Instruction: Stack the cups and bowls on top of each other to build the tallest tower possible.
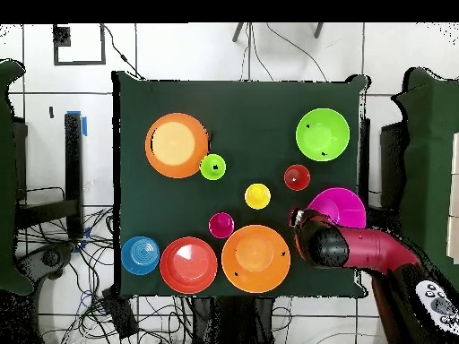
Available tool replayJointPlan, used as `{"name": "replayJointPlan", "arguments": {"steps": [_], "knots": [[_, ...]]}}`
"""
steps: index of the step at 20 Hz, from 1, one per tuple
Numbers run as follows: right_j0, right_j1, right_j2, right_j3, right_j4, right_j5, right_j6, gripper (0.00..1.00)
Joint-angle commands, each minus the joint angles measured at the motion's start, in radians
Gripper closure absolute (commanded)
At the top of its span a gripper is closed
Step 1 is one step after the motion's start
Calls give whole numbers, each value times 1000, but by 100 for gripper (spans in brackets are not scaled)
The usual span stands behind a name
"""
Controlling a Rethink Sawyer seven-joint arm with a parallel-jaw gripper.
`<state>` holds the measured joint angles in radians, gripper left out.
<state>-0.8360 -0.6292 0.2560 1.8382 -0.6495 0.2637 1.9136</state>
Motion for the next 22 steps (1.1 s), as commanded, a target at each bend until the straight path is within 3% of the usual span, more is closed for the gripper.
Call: {"name": "replayJointPlan", "arguments": {"steps": [1,5,17,22], "knots": [[-60,-7,118,1,-93,302,-409,100],[-78,-8,136,20,-113,265,-375,100],[-182,-49,213,70,-133,335,-407,100],[-220,-104,205,152,-157,287,-363,100]]}}
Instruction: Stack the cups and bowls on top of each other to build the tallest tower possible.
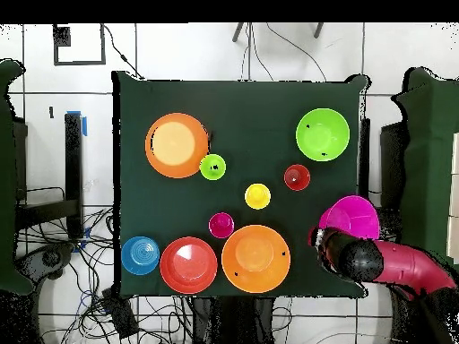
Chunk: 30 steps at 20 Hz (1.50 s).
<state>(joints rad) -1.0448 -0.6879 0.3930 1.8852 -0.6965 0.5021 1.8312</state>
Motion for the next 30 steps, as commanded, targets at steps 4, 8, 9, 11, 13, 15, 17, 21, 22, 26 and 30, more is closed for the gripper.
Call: {"name": "replayJointPlan", "arguments": {"steps": [4,8,9,11,13,15,17,21,22,26,30], "knots": [[-55,-109,88,186,-105,26,-260,100],[-106,-215,143,279,-48,36,-262,100],[-120,-245,162,304,-28,39,-265,100],[-142,-299,203,344,15,54,-265,100],[-150,-330,232,362,49,84,-260,100],[-149,-347,250,367,68,105,-252,100],[-144,-355,257,366,72,119,-239,100],[-151,-370,275,372,76,131,-235,100],[-149,-367,278,366,72,136,-231,100],[-147,-344,286,349,51,146,-212,100],[-152,-358,299,358,53,145,-198,100]]}}
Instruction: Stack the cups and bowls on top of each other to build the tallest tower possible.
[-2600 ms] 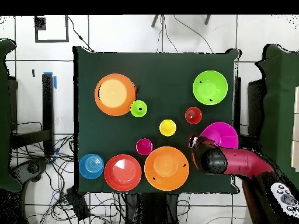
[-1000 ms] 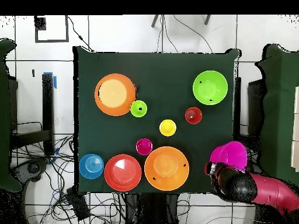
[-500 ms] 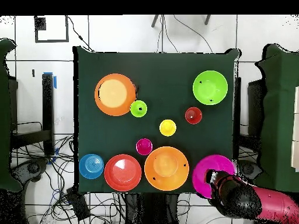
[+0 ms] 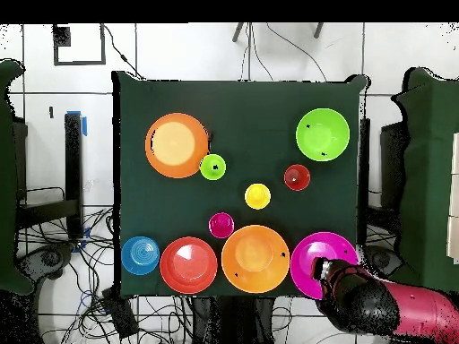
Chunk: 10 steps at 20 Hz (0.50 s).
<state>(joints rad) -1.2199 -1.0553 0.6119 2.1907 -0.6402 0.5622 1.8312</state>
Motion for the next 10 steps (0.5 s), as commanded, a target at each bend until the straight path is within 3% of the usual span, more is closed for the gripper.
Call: {"name": "replayJointPlan", "arguments": {"steps": [1,6,10], "knots": [[23,2,85,53,1,91,-199,100],[38,-8,92,48,-7,99,-176,100],[102,64,53,-8,-82,20,-76,100]]}}
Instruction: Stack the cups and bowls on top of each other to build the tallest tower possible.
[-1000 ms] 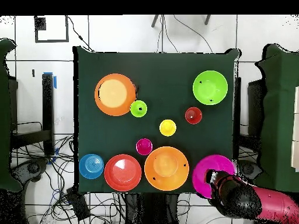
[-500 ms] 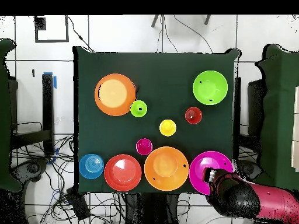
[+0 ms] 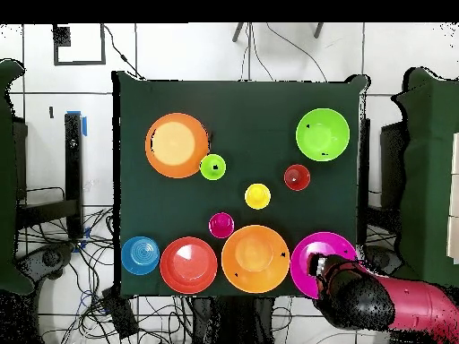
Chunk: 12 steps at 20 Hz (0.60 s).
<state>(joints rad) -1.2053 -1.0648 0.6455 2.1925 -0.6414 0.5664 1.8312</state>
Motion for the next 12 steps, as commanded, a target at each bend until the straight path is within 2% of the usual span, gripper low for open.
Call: {"name": "replayJointPlan", "arguments": {"steps": [1,3,6,12], "knots": [[99,96,16,-25,-85,0,-64,100],[118,136,10,-51,-89,-13,-52,100],[140,154,-3,-69,-93,-17,-43,100],[153,205,-28,-93,-119,-60,-35,100]]}}
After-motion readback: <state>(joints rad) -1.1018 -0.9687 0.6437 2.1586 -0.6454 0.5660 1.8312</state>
